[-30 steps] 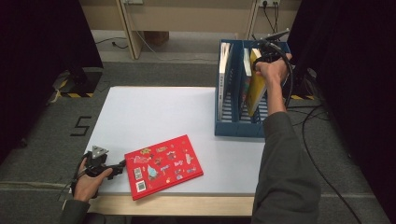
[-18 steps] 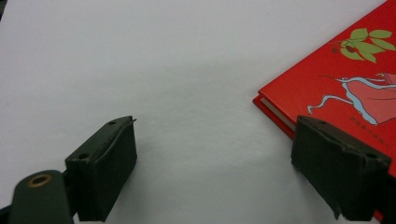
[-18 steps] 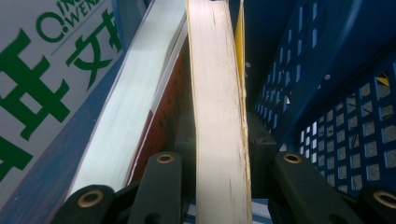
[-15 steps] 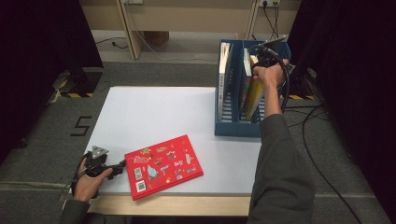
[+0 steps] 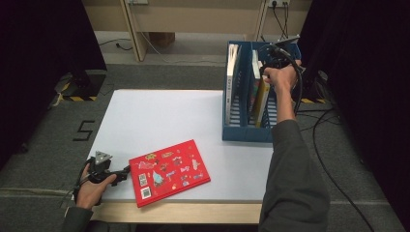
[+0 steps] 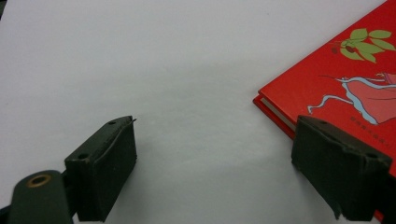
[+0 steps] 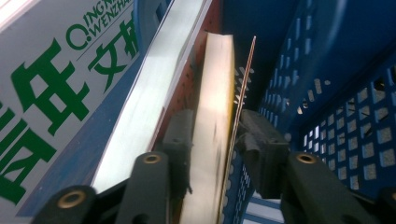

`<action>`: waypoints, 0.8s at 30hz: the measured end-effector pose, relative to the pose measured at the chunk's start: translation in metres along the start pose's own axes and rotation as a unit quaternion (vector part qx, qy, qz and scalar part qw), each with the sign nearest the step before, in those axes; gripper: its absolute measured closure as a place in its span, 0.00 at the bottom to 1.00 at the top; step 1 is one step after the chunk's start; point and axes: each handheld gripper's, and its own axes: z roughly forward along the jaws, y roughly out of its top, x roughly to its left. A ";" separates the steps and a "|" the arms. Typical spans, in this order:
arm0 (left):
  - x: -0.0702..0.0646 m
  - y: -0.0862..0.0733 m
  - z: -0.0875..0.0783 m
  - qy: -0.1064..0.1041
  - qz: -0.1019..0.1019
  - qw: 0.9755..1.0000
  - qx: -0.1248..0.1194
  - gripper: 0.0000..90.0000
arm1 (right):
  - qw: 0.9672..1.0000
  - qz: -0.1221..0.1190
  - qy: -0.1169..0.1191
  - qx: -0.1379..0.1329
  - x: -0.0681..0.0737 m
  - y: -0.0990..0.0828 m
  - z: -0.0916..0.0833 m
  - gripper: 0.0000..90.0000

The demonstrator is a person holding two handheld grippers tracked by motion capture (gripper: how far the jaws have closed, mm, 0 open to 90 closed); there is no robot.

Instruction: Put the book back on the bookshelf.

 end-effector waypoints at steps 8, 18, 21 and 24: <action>0.000 0.000 0.000 0.001 0.000 1.000 0.000 0.14 | 0.999 -0.016 0.024 -0.015 -0.009 -0.014 -0.018 0.63; 0.000 0.000 0.000 0.001 -0.001 1.000 -0.001 0.14 | 0.997 -0.056 0.054 -0.022 -0.008 -0.040 -0.041 0.58; 0.000 0.000 0.000 0.001 -0.001 1.000 0.000 0.14 | 0.996 -0.067 0.060 -0.026 -0.008 -0.051 -0.046 0.56; 0.000 0.000 0.000 0.001 -0.001 1.000 0.000 0.14 | 0.994 -0.079 0.065 -0.023 -0.009 -0.061 -0.050 0.57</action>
